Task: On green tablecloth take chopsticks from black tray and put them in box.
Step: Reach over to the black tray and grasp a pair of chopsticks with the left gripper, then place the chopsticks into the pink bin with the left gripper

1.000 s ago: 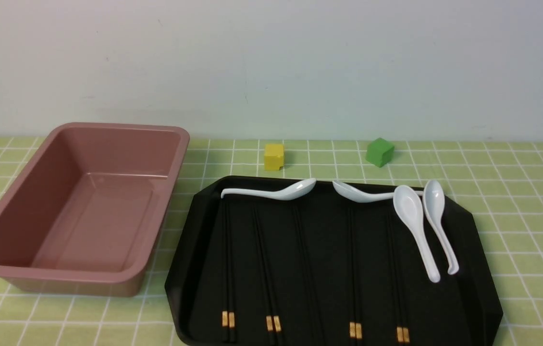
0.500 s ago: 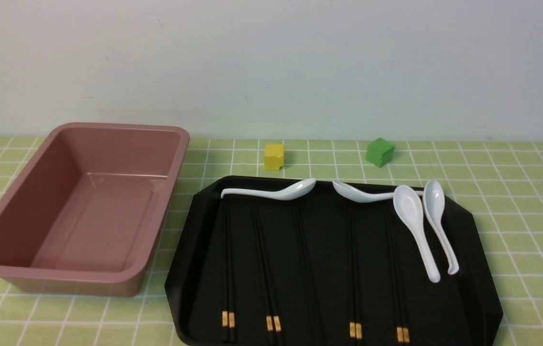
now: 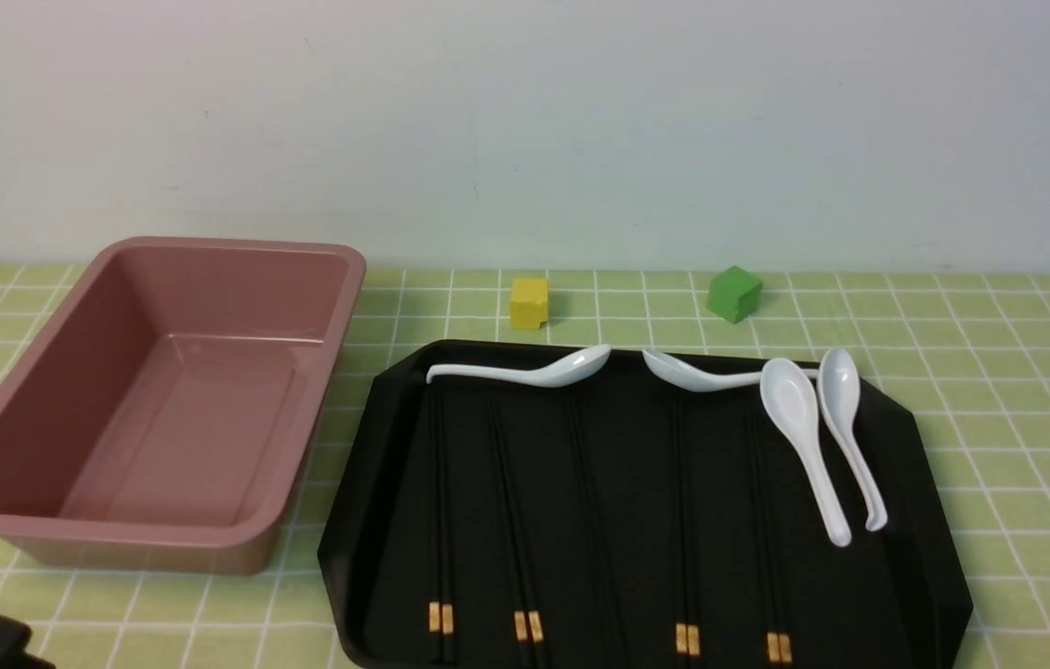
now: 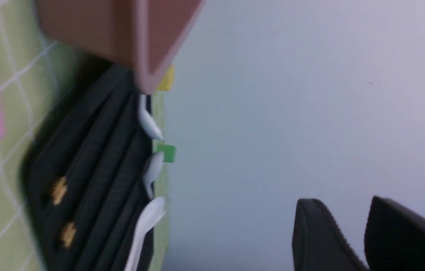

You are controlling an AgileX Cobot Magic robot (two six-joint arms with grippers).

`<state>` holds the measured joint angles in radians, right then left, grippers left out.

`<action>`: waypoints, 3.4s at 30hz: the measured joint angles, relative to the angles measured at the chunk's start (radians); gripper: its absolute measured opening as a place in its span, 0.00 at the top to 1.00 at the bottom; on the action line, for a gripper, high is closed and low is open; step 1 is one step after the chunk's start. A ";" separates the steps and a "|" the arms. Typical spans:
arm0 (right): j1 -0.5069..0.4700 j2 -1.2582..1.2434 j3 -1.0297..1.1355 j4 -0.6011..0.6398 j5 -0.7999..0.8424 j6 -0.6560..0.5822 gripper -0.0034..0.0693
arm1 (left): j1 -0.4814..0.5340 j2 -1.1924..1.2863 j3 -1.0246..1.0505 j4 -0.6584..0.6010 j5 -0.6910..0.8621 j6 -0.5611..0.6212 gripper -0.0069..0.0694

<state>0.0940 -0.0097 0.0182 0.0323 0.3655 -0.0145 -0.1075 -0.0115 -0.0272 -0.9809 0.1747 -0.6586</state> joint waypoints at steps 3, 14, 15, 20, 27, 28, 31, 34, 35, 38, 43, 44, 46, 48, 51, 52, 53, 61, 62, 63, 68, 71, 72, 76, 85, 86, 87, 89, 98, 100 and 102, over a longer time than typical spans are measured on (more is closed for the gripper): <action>0.000 0.000 0.000 0.000 0.000 0.000 0.62 | 0.000 0.000 -0.119 -0.001 -0.006 0.135 0.74; 0.000 0.000 0.000 0.000 0.000 0.000 0.62 | 0.000 0.607 -0.466 0.261 0.640 0.433 0.93; 0.000 0.000 0.000 0.001 0.000 0.000 0.62 | 0.000 0.700 -0.495 0.297 0.716 0.439 0.93; 0.000 0.000 0.000 0.001 0.000 0.000 0.62 | -0.002 1.097 -0.701 0.395 0.909 0.504 0.93; 0.000 0.000 0.000 0.001 0.000 0.000 0.62 | -0.204 1.436 -0.999 0.516 0.942 0.463 0.93; 0.000 0.000 0.000 0.001 0.000 0.000 0.62 | -0.239 1.469 -1.041 0.548 0.931 0.431 0.93; 0.000 0.000 0.000 0.001 0.000 0.000 0.62 | -0.373 1.607 -1.170 0.720 0.907 0.245 0.93; 0.000 0.000 0.000 0.001 0.000 0.000 0.62 | -0.441 1.708 -1.249 0.861 0.906 0.107 0.91; 0.000 0.000 0.000 0.001 0.000 0.000 0.62 | -0.460 1.745 -1.276 0.908 0.907 0.067 0.90; 0.000 0.000 0.000 0.001 0.000 0.000 0.62 | -0.492 1.839 -1.341 0.999 0.910 -0.002 0.82; 0.000 0.000 0.000 0.001 0.000 0.000 0.62 | -0.491 1.944 -1.393 1.060 0.903 -0.028 0.66; 0.000 0.000 0.000 0.001 0.000 0.000 0.62 | -0.485 1.956 -1.396 1.063 0.894 -0.030 0.62; 0.000 0.000 0.000 0.001 0.000 0.000 0.62 | -0.475 1.967 -1.397 1.064 0.866 -0.032 0.54; 0.000 0.000 0.000 0.001 0.000 0.000 0.62 | -0.469 1.972 -1.398 1.066 0.829 -0.033 0.49; 0.000 0.000 0.000 0.001 0.000 0.000 0.62 | -0.468 1.978 -1.398 1.060 0.772 -0.033 0.46; 0.000 0.000 0.000 0.001 0.000 0.000 0.62 | -0.468 1.982 -1.398 1.055 0.759 -0.033 0.46; 0.000 0.000 0.000 0.001 0.000 0.000 0.62 | -0.468 1.985 -1.399 1.053 0.751 -0.033 0.46; 0.000 0.000 0.000 0.001 0.000 0.000 0.62 | -0.468 2.048 -1.399 1.059 0.732 -0.066 0.48; 0.000 0.000 0.000 0.001 0.000 0.000 0.62 | -0.468 2.057 -1.399 1.062 0.731 -0.073 0.48; 0.000 0.000 0.000 0.001 0.000 0.000 0.62 | -0.468 2.065 -1.399 1.063 0.728 -0.080 0.49; 0.000 0.000 0.000 0.001 0.000 0.000 0.62 | -0.468 2.081 -1.408 1.066 0.718 -0.090 0.53; 0.000 0.000 0.000 0.000 0.000 0.000 0.62 | -0.468 2.082 -1.410 1.058 0.712 -0.091 0.63; 0.000 0.000 0.000 0.000 0.000 0.000 0.62 | -0.468 2.082 -1.410 1.053 0.710 -0.092 0.66; 0.000 0.000 0.000 0.000 0.000 0.000 0.62 | -0.468 2.063 -1.405 1.028 0.707 -0.097 0.77; 0.000 0.000 0.000 0.001 0.000 0.000 0.62 | -0.400 1.745 -1.437 1.018 0.811 -0.064 0.76; 0.000 0.000 0.000 0.001 0.000 0.000 0.62 | -0.371 1.716 -1.443 1.026 0.823 -0.047 0.76; 0.000 0.000 0.000 0.001 0.000 0.000 0.62 | -0.337 1.692 -1.446 1.034 0.841 -0.025 0.76; 0.000 0.000 0.000 0.001 0.000 0.000 0.62 | -0.238 1.654 -1.449 1.052 0.888 0.050 0.76; 0.000 0.000 0.000 0.001 0.000 0.000 0.62 | 0.059 1.783 -1.449 1.038 0.855 0.327 0.76; 0.000 0.000 0.000 0.001 0.000 0.000 0.62 | 0.072 1.834 -1.449 1.044 0.828 0.342 0.76; 0.000 0.000 0.000 0.001 0.000 0.000 0.62 | 0.076 1.887 -1.449 1.058 0.804 0.345 0.76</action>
<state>0.0940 -0.0097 0.0182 0.0332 0.3655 -0.0145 -0.0314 1.8759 -1.4766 0.0770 0.9789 -0.3132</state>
